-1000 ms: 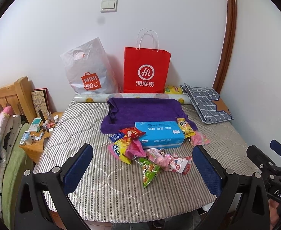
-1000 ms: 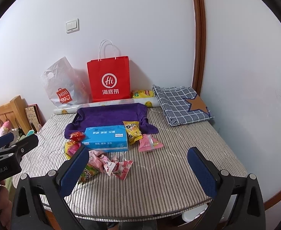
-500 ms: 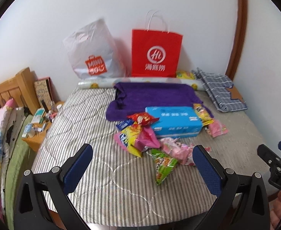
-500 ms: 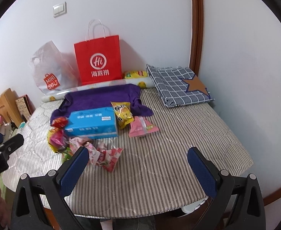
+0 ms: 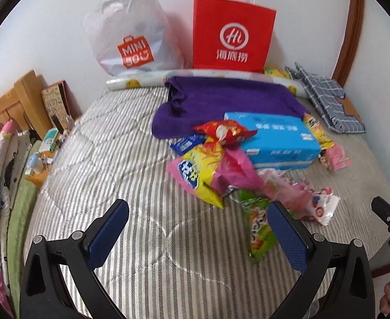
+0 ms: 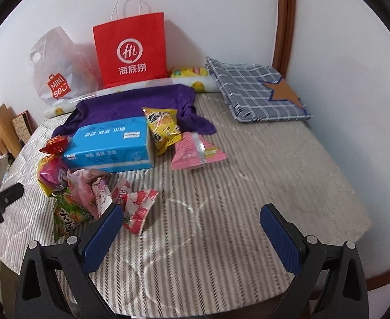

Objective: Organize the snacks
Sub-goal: 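Close right gripper on white-pink Lotso bar while left tool approaches pink-yellow chip bag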

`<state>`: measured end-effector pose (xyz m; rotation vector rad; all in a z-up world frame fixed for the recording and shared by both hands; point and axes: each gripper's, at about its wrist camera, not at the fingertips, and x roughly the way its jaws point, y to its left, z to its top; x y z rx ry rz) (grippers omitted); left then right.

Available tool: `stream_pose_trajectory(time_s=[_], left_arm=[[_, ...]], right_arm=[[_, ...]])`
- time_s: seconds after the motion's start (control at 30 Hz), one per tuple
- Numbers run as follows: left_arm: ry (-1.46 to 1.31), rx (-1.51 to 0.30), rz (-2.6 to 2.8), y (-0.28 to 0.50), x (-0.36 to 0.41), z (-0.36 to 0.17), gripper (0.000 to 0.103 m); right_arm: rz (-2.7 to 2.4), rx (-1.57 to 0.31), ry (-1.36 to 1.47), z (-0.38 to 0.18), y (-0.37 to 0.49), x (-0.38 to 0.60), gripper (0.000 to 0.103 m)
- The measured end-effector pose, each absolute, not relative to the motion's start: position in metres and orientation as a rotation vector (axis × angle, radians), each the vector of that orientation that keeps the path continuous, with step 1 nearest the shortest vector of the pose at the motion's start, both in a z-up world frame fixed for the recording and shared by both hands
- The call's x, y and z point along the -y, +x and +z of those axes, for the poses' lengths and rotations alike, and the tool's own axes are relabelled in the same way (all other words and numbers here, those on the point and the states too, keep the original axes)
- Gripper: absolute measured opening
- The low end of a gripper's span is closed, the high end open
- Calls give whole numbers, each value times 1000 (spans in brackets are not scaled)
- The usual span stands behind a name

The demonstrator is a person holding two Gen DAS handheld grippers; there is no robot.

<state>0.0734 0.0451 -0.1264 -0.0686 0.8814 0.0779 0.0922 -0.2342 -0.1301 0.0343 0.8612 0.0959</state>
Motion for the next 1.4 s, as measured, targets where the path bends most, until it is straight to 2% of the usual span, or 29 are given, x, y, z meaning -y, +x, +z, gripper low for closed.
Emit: stream_pose_trajectory(time_s=[0.3, 0.37, 0.43, 0.53, 0.83, 1.07, 1.3, 1.4], left_arm=[[-95, -949, 44, 87, -64, -146, 99], [-113, -952, 53, 90, -71, -146, 97], [-131, -952, 64, 92, -79, -146, 95], [-150, -964, 74, 95, -91, -148, 95], [-257, -1021, 16, 105, -109, -162, 93], [-221, -997, 36, 108, -109, -161, 93], [-247, -992, -28, 118, -100, -158, 91], [-262, -983, -57, 121, -96, -154, 91]], right_arm=[[176, -795, -25, -123, 103, 195, 99], [192, -805, -43, -125, 109, 186, 90], [203, -838, -61, -132, 117, 177, 72], [231, -887, -78, -146, 124, 166, 55], [321, -918, -91, -161, 130, 147, 53], [324, -936, -133, -174, 135, 138, 49], [364, -900, -170, -167, 126, 135, 20], [360, -896, -164, -164, 124, 140, 18]])
